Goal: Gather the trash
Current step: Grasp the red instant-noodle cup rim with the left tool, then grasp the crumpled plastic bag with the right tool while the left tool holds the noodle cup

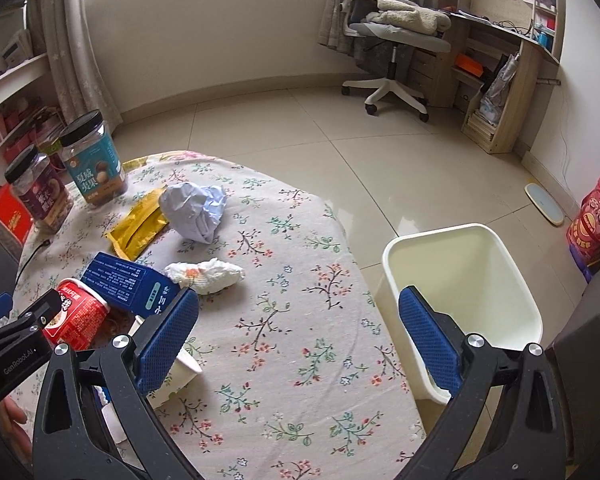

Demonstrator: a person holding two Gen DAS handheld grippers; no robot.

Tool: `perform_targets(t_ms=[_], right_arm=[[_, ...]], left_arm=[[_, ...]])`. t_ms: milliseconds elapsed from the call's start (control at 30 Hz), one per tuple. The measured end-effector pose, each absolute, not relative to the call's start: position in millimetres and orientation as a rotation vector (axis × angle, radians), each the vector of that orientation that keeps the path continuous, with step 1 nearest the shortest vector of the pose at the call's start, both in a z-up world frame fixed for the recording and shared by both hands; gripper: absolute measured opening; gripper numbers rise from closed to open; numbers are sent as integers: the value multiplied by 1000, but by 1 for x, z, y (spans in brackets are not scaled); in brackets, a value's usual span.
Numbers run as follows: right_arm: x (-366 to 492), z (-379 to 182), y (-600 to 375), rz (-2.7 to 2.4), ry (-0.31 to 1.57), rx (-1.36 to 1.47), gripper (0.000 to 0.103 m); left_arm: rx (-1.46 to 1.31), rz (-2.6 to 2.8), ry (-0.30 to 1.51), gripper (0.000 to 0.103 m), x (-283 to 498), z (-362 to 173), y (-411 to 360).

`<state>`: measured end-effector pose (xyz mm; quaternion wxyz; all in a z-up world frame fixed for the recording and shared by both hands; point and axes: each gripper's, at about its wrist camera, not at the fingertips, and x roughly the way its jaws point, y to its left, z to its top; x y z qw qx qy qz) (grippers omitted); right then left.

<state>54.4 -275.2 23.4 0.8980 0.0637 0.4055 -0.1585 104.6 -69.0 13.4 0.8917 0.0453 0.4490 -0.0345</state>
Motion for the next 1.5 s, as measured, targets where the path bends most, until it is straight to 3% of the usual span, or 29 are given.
perform_targets(t_ms=[233,533,867,933,1000,1067,1500], right_arm=[[65,16,-258,-282,871,126,96],[71,11,-239,-223,895,115,96],[74,4,-249,-210,937,135,96],[75,3,-253,-213,946,143,96],[75,1,-258,-218,955,156,96],[76,0,-261,-222,962,166,96],[79,0,-265,-212,965,179,96]], left_arm=[[-36,-53,1060,87,118,-5,-17],[-444,-111,1268,88,145,-47,30],[-655,-138,1344,91,159,-72,21],[-670,-164,1330,83,164,-69,15],[-673,-193,1323,63,169,-67,7],[-675,-225,1320,58,171,-66,1],[-416,-188,1145,47,163,-22,-15]])
